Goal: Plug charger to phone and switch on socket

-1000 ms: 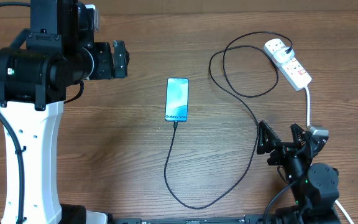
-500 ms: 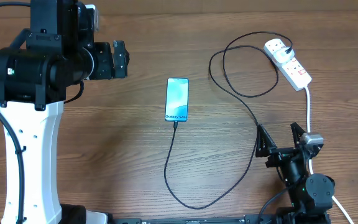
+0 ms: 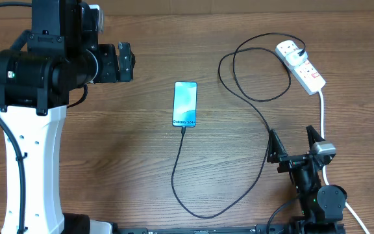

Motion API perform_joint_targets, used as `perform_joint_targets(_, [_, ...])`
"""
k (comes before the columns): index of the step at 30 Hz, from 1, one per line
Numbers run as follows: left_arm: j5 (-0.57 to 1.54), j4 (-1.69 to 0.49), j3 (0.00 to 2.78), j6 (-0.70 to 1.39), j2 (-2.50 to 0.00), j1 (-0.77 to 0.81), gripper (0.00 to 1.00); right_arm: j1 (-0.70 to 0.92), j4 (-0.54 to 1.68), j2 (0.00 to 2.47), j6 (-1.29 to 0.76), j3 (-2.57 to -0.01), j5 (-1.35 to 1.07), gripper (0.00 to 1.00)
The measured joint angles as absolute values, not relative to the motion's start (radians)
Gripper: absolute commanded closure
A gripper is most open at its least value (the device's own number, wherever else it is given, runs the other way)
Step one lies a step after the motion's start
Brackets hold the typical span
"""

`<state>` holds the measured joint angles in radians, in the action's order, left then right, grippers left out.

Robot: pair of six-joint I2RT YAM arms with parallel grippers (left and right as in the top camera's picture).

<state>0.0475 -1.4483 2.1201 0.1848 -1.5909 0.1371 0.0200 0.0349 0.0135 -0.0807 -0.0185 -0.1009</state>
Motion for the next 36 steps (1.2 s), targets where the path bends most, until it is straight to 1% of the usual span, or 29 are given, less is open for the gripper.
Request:
perform_joint_targets(3, [0.047, -1.448, 2.120, 0.185, -1.591, 0.137, 0.00, 0.020, 0.074, 0.014, -0.070, -0.019, -0.101, 0.00])
perform_joint_targets(17, [0.047, -1.448, 2.120, 0.185, -1.591, 0.137, 0.00, 0.022, 0.085, 0.014, -0.029, -0.019, -0.062, 0.00])
perform_joint_targets(23, [0.047, -1.448, 2.120, 0.185, -1.591, 0.137, 0.00, 0.040, 0.090, 0.014, 0.039, -0.019, -0.024, 0.00])
perform_joint_targets(36, [0.047, -1.448, 2.120, 0.185, -1.591, 0.137, 0.00, 0.041, 0.091, 0.014, 0.116, -0.019, -0.010, 0.00])
